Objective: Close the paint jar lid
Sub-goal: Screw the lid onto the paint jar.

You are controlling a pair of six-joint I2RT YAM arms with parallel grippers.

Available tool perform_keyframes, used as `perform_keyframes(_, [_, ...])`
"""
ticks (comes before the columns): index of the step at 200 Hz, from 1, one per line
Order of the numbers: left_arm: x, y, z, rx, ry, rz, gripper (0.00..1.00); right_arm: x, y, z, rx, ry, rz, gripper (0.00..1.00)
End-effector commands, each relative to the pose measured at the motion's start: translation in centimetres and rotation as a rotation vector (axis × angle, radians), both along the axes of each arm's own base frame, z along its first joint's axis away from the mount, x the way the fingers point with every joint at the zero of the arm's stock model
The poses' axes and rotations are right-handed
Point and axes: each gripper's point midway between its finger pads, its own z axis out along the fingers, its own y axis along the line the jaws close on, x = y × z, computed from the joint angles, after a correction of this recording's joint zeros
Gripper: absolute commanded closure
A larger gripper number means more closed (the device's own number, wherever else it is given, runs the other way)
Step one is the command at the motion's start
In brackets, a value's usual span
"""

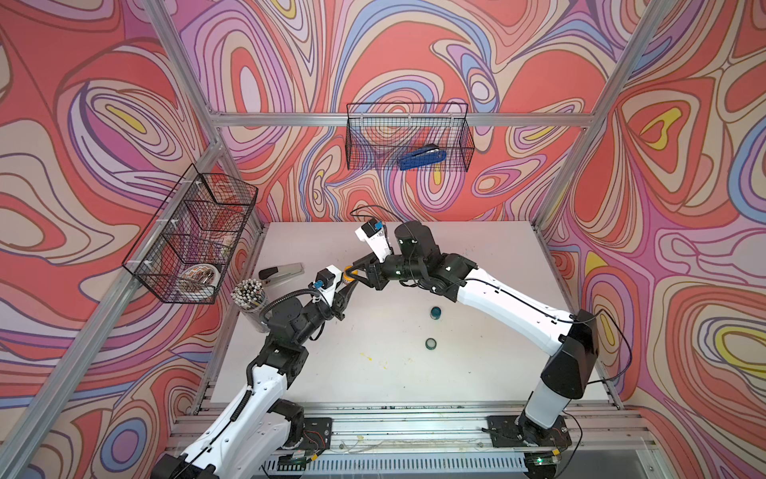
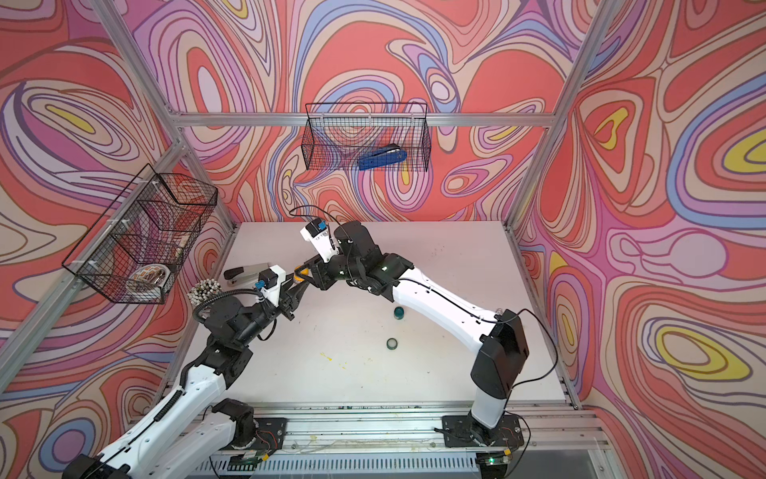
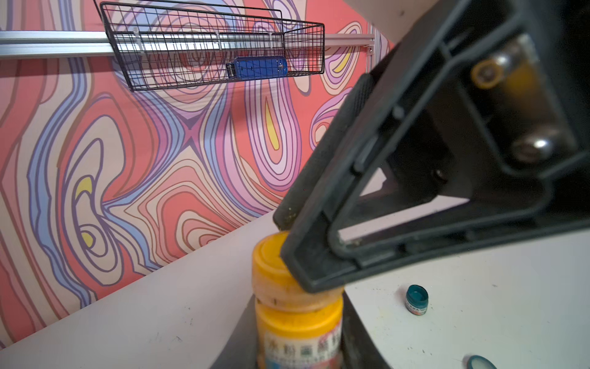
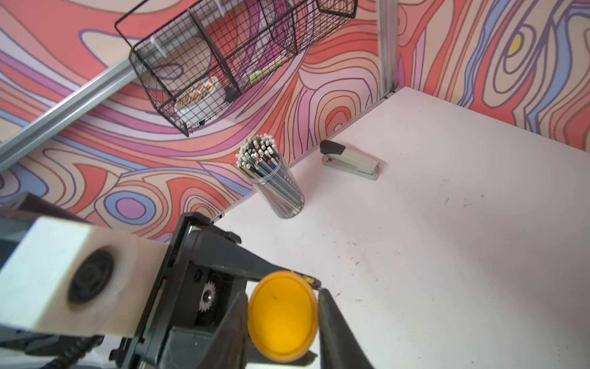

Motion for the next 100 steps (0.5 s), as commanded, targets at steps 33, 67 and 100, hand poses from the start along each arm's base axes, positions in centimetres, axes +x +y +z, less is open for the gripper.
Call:
perform_keyframes(33, [-0.8,2.7,12.3,-0.131,-0.418,0.146,0.75,-4.1,1.9,-9.2,-0.164,0.33,-0.134,0.73])
perform_keyframes(67, [-0.2,3.4,12.5,-0.127,-0.434,0.196,0.75,-5.1,3.3,-10.0,-0.171,0.331,-0.14,0.73])
perform_keyframes(100, [-0.2,3.3,12.5,-0.112,-0.439,0.199,0.75,-5.3,3.4,-10.9,-0.21,0.327,-0.123,0.73])
